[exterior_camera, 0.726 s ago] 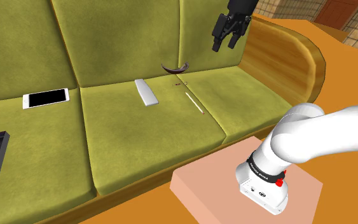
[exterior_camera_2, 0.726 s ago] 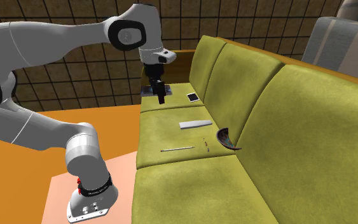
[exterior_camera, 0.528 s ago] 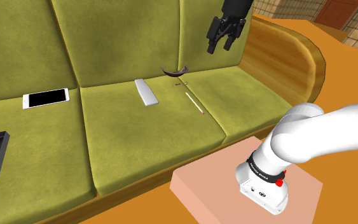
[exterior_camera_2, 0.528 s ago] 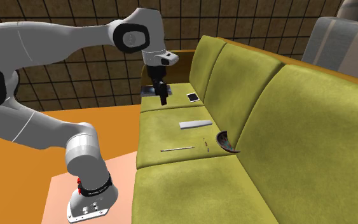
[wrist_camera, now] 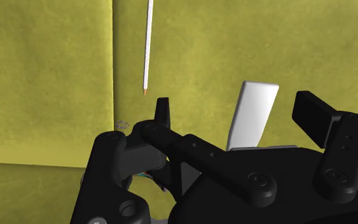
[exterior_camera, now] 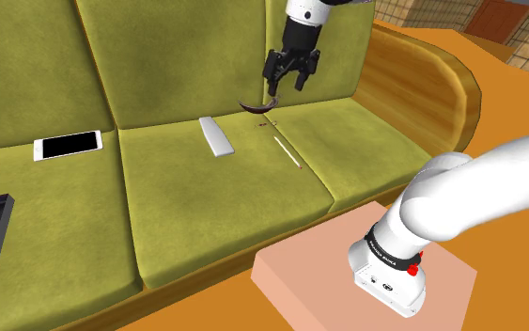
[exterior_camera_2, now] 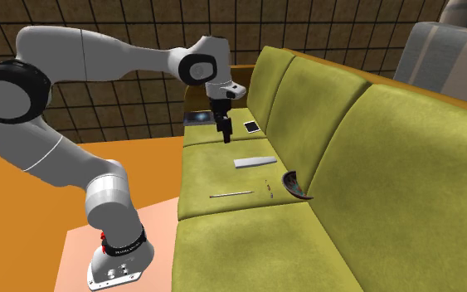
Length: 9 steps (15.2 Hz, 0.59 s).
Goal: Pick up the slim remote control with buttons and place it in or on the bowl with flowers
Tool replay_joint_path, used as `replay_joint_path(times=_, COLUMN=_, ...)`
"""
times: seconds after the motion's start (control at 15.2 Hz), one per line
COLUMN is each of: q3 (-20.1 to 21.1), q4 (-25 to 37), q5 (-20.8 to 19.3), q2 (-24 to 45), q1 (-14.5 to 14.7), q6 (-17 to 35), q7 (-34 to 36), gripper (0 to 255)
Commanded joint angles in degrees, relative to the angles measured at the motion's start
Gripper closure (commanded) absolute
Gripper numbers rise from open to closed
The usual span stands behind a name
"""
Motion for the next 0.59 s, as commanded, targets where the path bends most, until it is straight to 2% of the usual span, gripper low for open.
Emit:
replay_joint_path(times=0.0, q3=1.0, q4=0.9, q5=-0.1, q2=4.3, q1=-0.3, q6=3.2, q7=1.6, gripper=0)
replay_joint_path(times=0.53, q3=4.8, q4=7.2, q5=-2.4, q2=21.0, q1=-0.7, q6=12.5, q7=9.5, gripper=0)
